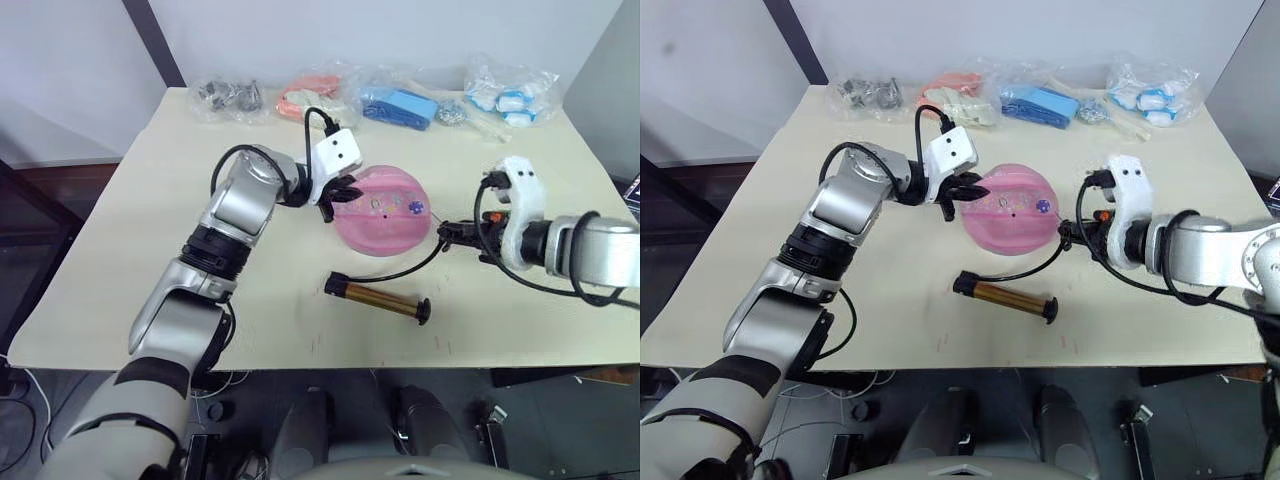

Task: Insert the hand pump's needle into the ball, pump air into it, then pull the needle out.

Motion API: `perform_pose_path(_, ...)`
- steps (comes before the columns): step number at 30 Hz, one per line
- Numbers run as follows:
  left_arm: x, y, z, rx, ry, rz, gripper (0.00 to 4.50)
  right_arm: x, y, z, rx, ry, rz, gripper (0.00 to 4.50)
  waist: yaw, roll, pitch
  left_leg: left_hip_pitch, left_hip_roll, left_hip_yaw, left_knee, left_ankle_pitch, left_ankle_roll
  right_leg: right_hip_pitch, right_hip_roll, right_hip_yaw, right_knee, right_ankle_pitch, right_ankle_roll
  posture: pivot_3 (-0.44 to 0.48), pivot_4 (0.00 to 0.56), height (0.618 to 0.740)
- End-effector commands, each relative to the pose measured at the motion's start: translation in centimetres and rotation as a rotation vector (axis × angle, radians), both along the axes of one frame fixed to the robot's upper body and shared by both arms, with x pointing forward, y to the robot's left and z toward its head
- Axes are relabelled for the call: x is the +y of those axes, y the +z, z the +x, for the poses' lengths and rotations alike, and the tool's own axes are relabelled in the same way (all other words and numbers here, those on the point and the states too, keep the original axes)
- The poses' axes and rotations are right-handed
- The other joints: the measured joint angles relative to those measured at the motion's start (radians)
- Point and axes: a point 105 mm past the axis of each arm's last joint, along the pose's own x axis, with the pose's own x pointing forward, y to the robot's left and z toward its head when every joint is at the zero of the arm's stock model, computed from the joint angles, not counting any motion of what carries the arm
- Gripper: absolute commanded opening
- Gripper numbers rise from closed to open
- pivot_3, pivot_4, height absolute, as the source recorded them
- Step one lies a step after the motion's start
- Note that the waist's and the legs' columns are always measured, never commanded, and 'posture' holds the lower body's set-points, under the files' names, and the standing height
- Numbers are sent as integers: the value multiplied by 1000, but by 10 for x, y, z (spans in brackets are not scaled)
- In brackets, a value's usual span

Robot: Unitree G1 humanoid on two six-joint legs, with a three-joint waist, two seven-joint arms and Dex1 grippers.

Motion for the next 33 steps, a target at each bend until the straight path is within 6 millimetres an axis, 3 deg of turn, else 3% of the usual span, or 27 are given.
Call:
perform_pose_path(1,-1,11,-1,-36,1,-9,21,8,-2,-2,-94,126,-300,345,1,0,0,0,0,0,0,0,0,0,0,0,0,0,0,0,150,740)
perform_pose_path(7,-4,10,-4,-33,5,-15,21,15,8,8,-242,214,-661,345,5,0,0,-10,0,-1,2,0,0,-8,0,-1,0,0,0,0,150,740)
perform_pose_path(17,-6,5,-10,-29,24,-27,21,32,20,29,-436,391,-971,345,2,1,0,-15,-1,-1,3,0,0,-14,-1,-2,3,0,0,0,150,740)
perform_pose_path(33,-5,4,-14,-21,58,-45,21,57,11,44,-576,690,-1234,345,2,1,0,-14,-2,-2,3,0,0,-14,-1,-2,4,0,0,0,150,740)
